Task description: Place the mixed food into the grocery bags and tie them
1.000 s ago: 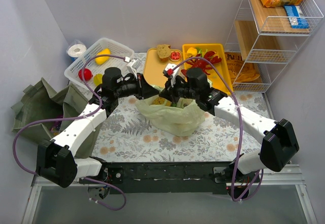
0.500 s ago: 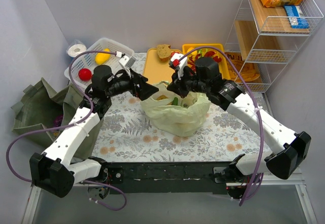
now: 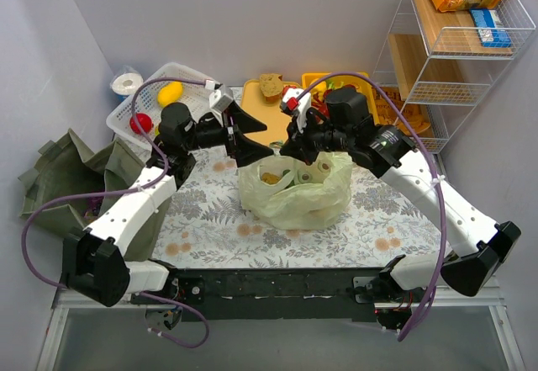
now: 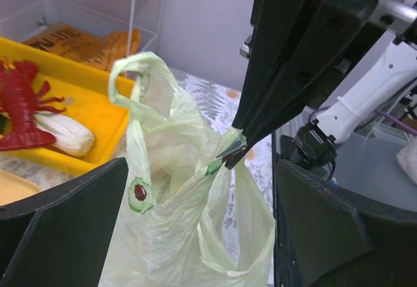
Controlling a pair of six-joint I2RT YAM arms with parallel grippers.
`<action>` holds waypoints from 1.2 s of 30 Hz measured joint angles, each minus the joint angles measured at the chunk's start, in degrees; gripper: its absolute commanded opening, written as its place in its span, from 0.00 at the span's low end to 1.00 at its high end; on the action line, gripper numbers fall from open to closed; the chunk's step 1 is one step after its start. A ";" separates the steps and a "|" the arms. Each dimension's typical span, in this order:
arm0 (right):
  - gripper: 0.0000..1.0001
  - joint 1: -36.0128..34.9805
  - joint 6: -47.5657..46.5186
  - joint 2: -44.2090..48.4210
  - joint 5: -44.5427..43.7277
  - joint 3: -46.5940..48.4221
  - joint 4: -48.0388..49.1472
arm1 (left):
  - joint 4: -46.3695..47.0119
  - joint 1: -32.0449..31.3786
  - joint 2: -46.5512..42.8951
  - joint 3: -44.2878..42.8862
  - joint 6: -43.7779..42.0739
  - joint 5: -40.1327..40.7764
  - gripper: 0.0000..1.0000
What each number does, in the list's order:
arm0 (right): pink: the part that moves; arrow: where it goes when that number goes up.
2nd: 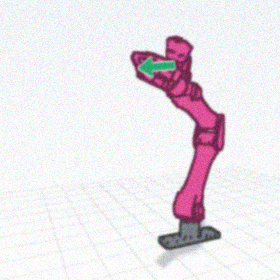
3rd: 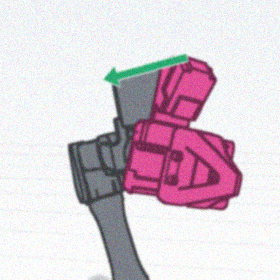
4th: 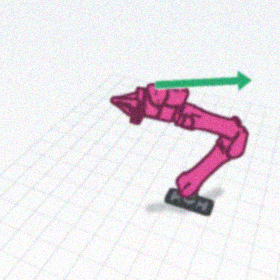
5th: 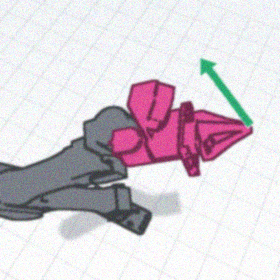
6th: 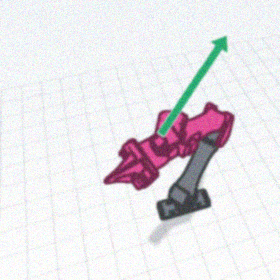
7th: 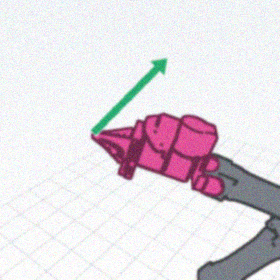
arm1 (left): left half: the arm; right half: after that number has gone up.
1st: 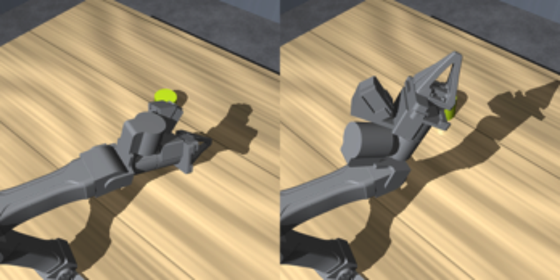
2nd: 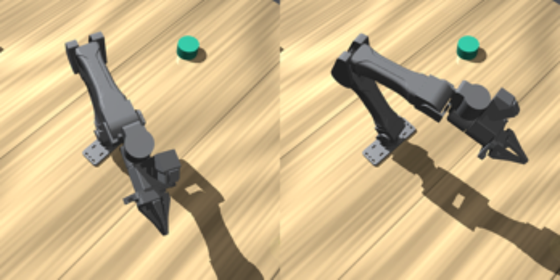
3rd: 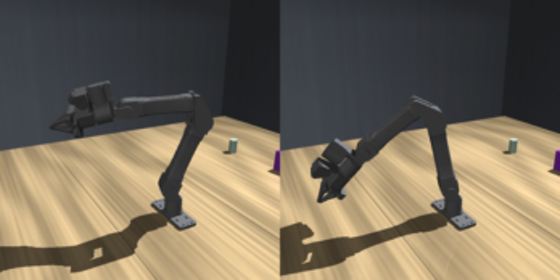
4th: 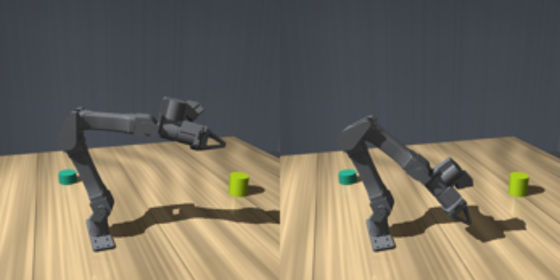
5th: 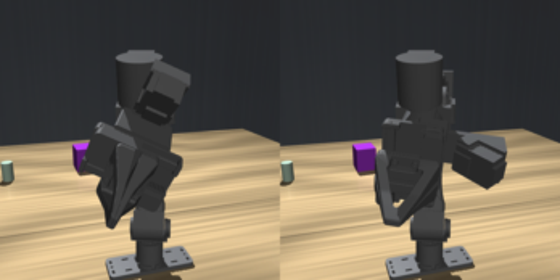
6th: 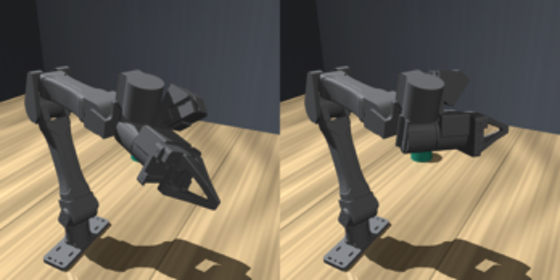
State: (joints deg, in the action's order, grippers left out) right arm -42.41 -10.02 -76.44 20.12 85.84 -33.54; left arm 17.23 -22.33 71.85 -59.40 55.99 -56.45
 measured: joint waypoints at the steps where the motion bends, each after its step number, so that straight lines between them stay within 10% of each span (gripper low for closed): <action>1: 0.01 0.02 -0.07 0.00 0.31 0.00 -0.24 | 1.29 -0.33 0.94 0.57 0.74 -0.57 0.98; 36: 0.01 1.60 18.88 -3.34 2.32 -6.62 15.78 | 19.43 -15.21 7.37 18.84 9.16 9.11 0.89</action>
State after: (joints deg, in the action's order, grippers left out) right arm -40.82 8.86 -79.79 22.44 79.22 -17.76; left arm 36.67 -37.54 79.22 -40.56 65.14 -47.33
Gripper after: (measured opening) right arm 0.029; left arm 0.913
